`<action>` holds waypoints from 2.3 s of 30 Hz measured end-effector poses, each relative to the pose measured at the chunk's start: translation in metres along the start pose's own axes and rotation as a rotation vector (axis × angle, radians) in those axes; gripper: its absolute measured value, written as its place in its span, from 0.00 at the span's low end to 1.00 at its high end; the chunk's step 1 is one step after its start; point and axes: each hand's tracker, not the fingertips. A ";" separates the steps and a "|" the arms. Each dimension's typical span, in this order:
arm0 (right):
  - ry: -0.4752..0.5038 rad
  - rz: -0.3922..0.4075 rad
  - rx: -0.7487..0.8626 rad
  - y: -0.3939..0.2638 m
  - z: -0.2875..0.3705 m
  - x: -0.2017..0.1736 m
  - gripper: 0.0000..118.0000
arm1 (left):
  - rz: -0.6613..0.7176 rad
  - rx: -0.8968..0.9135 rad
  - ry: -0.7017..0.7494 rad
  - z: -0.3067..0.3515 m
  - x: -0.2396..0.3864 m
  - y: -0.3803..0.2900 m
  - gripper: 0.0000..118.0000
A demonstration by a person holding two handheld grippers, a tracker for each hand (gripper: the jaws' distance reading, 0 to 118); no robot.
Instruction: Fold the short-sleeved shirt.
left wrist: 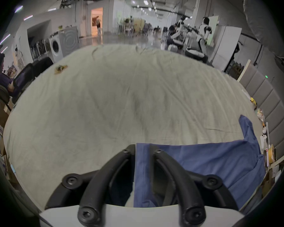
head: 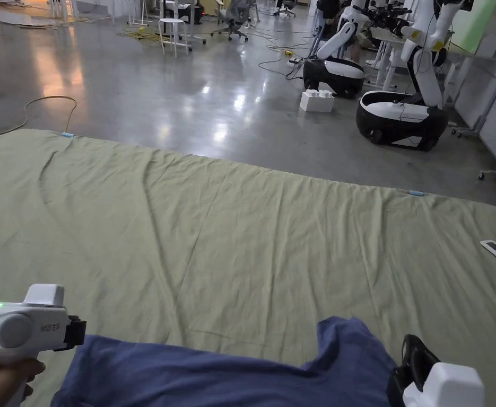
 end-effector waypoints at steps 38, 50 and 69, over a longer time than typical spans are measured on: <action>0.091 0.031 -0.858 -0.107 -0.241 0.074 0.61 | -0.057 -0.012 -0.021 -0.014 0.025 -0.009 0.04; 0.140 0.019 -0.782 -0.096 -0.211 0.068 0.00 | -0.019 0.048 -0.035 0.006 0.020 -0.016 0.04; 0.174 -0.020 -0.584 -0.023 -0.040 0.118 0.00 | -0.058 0.211 -0.113 0.117 -0.002 -0.057 0.04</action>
